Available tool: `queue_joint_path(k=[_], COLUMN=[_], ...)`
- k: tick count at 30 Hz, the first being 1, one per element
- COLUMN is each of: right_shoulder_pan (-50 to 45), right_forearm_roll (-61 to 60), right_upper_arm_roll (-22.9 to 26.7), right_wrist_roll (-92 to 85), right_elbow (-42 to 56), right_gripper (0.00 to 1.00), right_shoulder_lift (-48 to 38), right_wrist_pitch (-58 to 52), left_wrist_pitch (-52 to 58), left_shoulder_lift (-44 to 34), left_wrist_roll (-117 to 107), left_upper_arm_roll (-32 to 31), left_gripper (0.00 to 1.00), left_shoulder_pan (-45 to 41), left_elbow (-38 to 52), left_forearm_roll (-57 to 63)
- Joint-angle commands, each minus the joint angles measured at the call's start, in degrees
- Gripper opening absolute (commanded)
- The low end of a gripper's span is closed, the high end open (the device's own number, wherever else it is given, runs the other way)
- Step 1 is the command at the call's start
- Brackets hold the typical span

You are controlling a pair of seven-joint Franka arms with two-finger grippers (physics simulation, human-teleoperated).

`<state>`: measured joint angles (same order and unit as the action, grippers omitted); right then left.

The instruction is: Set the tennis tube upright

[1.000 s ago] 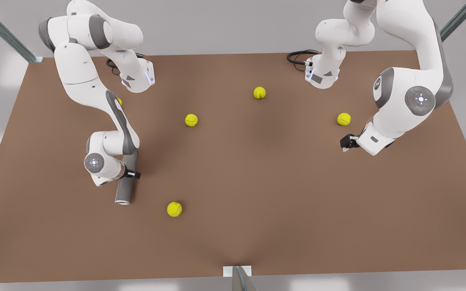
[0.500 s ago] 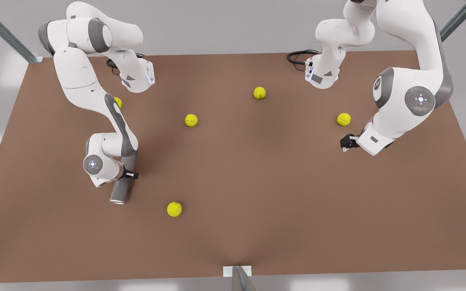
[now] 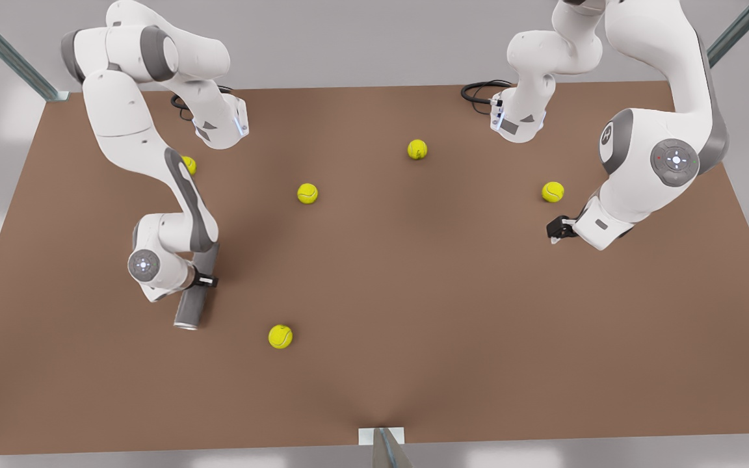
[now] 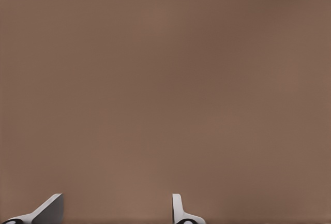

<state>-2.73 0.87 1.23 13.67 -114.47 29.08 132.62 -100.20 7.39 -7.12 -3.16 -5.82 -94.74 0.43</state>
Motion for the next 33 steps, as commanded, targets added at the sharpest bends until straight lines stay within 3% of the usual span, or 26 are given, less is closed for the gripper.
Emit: queue_joint_path(k=[1,9,14,22,33], right_shoulder_pan=[-0.1,-1.1,-1.1,-6.5,-11.2], right_forearm_roll=[0.2,0.0,0.3,1.3,1.1], right_upper_arm_roll=[0.0,-0.8,-5.8,-6.0,-8.0], right_wrist_roll=[0.1,-6.7,-6.9,-9.5,-9.1], right_elbow=[0.2,11.5,14.5,20.3,38.8], right_gripper=[0.67,0.67,0.66,0.64,0.63], right_shoulder_lift=[-0.3,-0.1,0.2,1.2,11.2], right_wrist_pitch=[-0.3,-11.2,-13.3,-15.3,-24.3], left_wrist_pitch=[0.0,0.5,0.4,0.5,0.5], left_shoulder_lift=[0.0,-0.2,-0.2,-0.2,-0.2], left_wrist_roll=[0.0,0.0,0.0,-0.1,-0.5], left_upper_arm_roll=[0.0,0.0,0.0,-0.5,-0.7], left_gripper=[1.0,1.0,1.0,1.0,1.0], left_shoulder_pan=[0.0,0.0,0.0,0.0,0.0], left_elbow=[0.0,0.0,0.1,0.0,0.0], left_forearm_roll=[0.0,0.0,0.0,0.0,0.5])
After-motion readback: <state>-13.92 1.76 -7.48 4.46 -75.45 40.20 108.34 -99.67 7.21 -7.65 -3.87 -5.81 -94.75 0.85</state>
